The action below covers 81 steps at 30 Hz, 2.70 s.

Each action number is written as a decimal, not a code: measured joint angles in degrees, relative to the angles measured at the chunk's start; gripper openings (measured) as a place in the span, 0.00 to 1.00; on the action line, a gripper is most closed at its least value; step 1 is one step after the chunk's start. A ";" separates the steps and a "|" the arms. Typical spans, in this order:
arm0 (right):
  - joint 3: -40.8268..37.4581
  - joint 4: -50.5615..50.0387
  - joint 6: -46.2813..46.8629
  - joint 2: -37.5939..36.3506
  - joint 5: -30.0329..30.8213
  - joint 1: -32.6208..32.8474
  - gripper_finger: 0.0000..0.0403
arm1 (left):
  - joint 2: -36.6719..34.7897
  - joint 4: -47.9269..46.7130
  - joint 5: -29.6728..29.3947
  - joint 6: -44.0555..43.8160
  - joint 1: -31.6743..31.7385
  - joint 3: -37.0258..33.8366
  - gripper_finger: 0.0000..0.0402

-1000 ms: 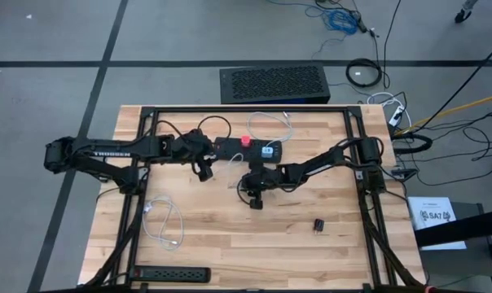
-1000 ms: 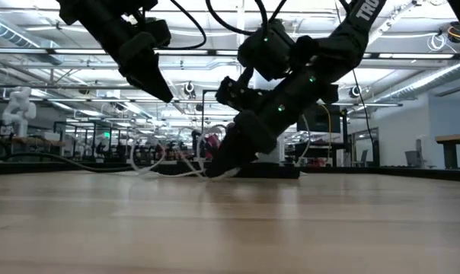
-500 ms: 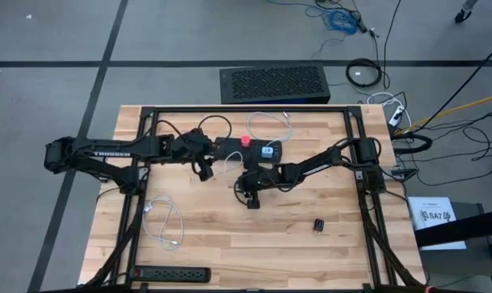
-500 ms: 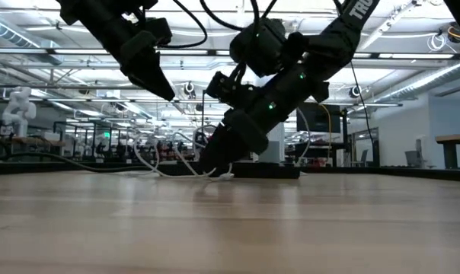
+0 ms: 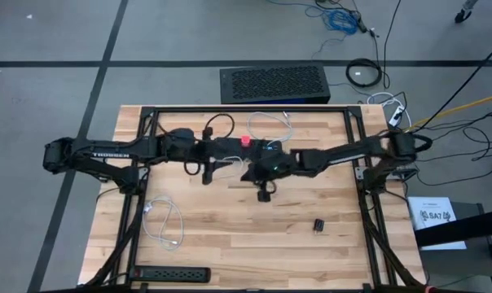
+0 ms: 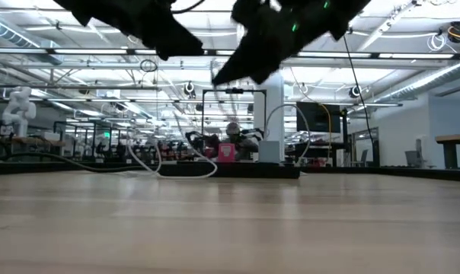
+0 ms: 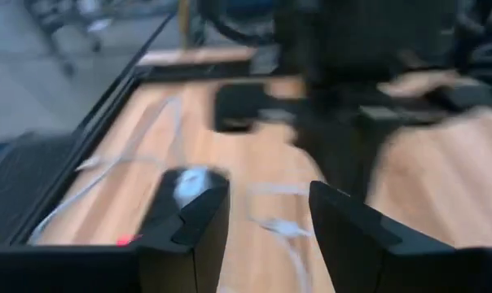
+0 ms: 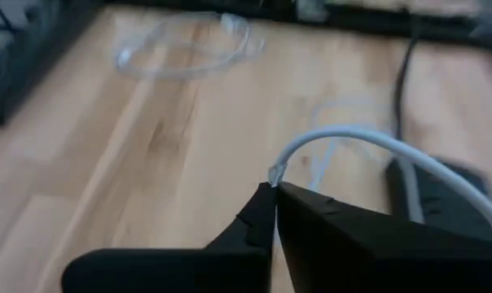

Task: Insert USB
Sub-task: Insert the white USB cable into the pink charger adapter

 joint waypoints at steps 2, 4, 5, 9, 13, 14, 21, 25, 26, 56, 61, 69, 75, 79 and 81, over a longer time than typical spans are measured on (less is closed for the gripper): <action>0.00 -1.67 0.05 -3.57 0.01 -0.68 0.00 | -0.04 4.46 4.09 -0.11 0.62 -2.26 0.44; 0.00 -2.39 0.14 -6.63 0.04 -1.49 0.00 | -0.04 9.09 7.91 -0.89 1.76 -4.91 0.43; 0.00 -2.95 0.12 -7.84 0.05 -1.79 0.00 | -0.04 12.93 10.18 -1.69 2.23 -6.70 0.42; 0.00 -2.47 1.53 -10.19 -2.17 -3.87 0.00 | 0.68 34.37 18.65 -5.88 3.59 -14.58 0.34; 0.00 0.66 4.47 -9.95 -8.11 -5.77 0.00 | 0.75 41.45 19.60 -7.94 4.09 -17.77 0.26; 0.00 1.18 5.14 -9.94 -9.74 -6.15 0.00 | 0.75 40.39 19.59 -7.92 3.98 -17.87 0.26; 0.00 7.18 9.59 -9.93 -16.94 -8.02 0.00 | 1.72 39.46 15.15 -2.72 1.86 -17.57 0.24; 0.00 9.07 10.72 -9.93 -17.97 -8.05 0.00 | 3.45 39.48 14.68 -2.17 1.70 -16.33 0.27; -0.02 9.71 11.08 -9.92 -18.05 -8.09 0.00 | 4.09 39.54 14.69 -2.17 1.68 -15.91 0.29; -0.02 9.01 12.62 -9.88 -21.06 -10.39 0.00 | 12.27 31.82 18.28 1.15 1.40 -5.43 0.04; -0.02 6.08 12.09 -9.88 -22.19 -11.75 0.00 | 11.45 32.49 17.87 -0.25 3.11 -5.43 0.01; -0.13 -4.08 10.21 -9.81 -17.93 -14.04 0.11 | 2.83 30.90 19.49 -6.23 6.82 -5.56 0.01; -2.17 -1.41 10.04 -6.05 -11.57 -14.38 0.19 | -0.15 27.17 20.55 -10.01 7.97 -5.69 0.01; -2.81 5.37 11.32 -0.07 -11.91 -14.25 0.18 | 0.81 26.92 16.86 -10.01 7.94 -5.74 0.00; -3.04 9.17 11.74 4.07 -11.93 -14.02 0.18 | 1.38 28.94 14.32 -9.93 7.93 -6.64 0.00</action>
